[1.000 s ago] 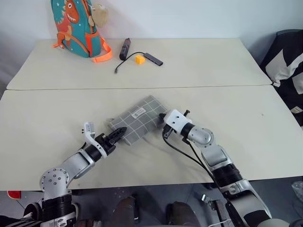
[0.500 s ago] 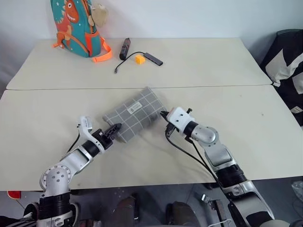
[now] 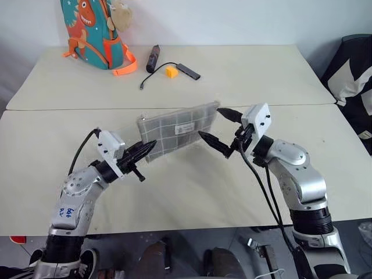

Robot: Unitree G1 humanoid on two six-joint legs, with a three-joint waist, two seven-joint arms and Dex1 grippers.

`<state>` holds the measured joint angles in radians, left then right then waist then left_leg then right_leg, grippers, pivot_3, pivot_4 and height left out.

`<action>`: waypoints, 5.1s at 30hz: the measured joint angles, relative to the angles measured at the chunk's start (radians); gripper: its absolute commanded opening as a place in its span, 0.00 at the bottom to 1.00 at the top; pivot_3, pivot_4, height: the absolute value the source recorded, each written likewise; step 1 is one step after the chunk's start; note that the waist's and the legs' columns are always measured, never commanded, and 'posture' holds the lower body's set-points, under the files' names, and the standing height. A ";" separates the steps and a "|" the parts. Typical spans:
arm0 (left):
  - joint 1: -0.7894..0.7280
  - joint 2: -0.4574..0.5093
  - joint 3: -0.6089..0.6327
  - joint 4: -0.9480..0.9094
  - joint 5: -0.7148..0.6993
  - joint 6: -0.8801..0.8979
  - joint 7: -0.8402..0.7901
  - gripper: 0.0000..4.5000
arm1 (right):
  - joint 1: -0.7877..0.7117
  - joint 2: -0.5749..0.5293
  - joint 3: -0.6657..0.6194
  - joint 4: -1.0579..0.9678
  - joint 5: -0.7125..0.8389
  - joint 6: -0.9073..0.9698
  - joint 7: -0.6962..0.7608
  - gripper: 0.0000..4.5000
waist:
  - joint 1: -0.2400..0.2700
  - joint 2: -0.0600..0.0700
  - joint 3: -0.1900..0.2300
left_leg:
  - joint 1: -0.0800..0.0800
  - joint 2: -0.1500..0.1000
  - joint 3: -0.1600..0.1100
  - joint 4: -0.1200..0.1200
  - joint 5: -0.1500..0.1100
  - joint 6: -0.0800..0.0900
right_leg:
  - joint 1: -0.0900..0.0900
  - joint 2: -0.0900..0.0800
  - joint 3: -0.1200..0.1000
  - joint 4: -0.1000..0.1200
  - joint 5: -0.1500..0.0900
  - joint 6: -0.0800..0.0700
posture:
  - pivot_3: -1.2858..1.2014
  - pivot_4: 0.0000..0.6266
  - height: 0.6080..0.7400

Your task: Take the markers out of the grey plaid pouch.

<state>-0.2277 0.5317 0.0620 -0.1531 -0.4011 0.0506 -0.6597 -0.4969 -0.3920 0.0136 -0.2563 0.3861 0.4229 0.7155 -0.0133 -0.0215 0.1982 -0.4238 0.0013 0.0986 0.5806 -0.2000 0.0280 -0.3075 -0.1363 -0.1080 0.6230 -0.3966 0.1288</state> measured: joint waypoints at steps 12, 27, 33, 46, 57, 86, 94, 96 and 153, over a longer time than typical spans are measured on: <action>-0.102 0.100 -0.077 0.210 0.516 -0.612 0.059 0.00 | -0.132 -0.010 -0.023 -0.141 0.236 0.311 -0.072 0.99 | 0.010 0.000 0.000 | 0.000 -0.002 0.000 0.000 0.001 0.005 | -0.002 -0.011 -0.009 0.004 0.000 0.000 | 0.52 0.24 1.00; -0.143 0.179 -0.075 0.377 0.603 -0.765 0.136 0.00 | -0.185 -0.033 -0.019 -0.167 0.320 0.445 -0.159 0.99 | 0.004 0.000 0.000 | 0.000 -0.002 0.000 0.000 0.002 0.008 | -0.003 -0.012 -0.013 0.006 0.000 0.000 | 0.52 0.24 1.00; -0.164 0.109 -0.063 0.345 0.611 -0.726 0.193 0.00 | -0.182 -0.015 -0.006 -0.135 0.275 0.398 -0.160 0.99 | 0.011 0.000 0.000 | 0.000 -0.005 -0.001 0.000 0.002 0.010 | 0.000 -0.012 -0.016 0.008 0.001 0.002 | 0.52 0.24 1.00; -0.104 0.093 -0.171 0.320 0.786 -0.725 0.247 0.00 | -0.174 0.055 0.134 -0.130 0.258 0.557 -0.241 0.99 | 0.006 0.000 0.000 | -0.001 -0.003 -0.002 0.001 0.003 0.009 | -0.001 -0.012 -0.018 0.009 0.001 0.002 | 0.52 0.24 1.00; -0.107 0.093 -0.190 0.307 0.822 -0.708 0.275 0.00 | -0.146 0.132 0.142 -0.116 0.245 0.722 -0.352 0.91 | 0.007 0.000 0.000 | -0.002 -0.004 -0.002 0.001 0.003 0.009 | -0.002 -0.012 -0.019 0.012 0.001 0.002 | 0.52 0.24 1.00; -0.092 0.064 -0.196 0.277 0.795 -0.642 0.284 0.00 | -0.132 0.183 0.062 -0.108 0.297 0.774 -0.338 0.00 | 0.007 0.000 0.000 | -0.002 -0.004 -0.002 0.001 0.003 0.009 | -0.004 -0.012 -0.019 0.014 0.001 0.002 | 0.52 0.24 1.00; -0.065 -0.083 -0.127 0.184 0.291 -0.393 0.139 0.00 | -0.125 0.206 -0.004 -0.156 0.358 0.659 -0.296 0.00 | 0.005 0.000 0.000 | -0.002 -0.003 -0.003 0.004 0.003 0.009 | -0.002 -0.012 -0.019 0.013 0.001 0.002 | 0.52 0.24 1.00; -0.061 -0.096 -0.114 0.150 0.172 -0.310 0.091 0.00 | -0.124 0.214 -0.016 -0.158 0.373 0.639 -0.299 0.00 | 0.004 0.000 0.000 | -0.002 -0.003 -0.003 0.004 0.003 0.009 | -0.002 -0.012 -0.019 0.013 0.001 0.002 | 0.52 0.24 1.00; 0.008 -0.027 0.075 0.174 -0.056 -0.161 -0.318 0.00 | 0.121 -0.382 -0.285 -0.107 0.517 0.488 -0.014 0.81 | 0.014 0.000 0.000 | -0.003 -0.003 -0.003 0.006 0.002 0.012 | 0.002 -0.013 -0.020 0.003 0.001 0.002 | 0.52 0.24 1.00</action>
<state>-0.2196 0.5044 0.1373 0.0206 -0.4566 -0.1103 -0.9775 -0.3757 -0.7737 -0.2718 -0.3628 0.9032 0.9111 0.7012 0.0010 -0.0215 0.1985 -0.4267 -0.0021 0.0957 0.5865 -0.1981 0.0399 -0.3058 -0.1494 -0.1282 0.6258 -0.3955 0.1305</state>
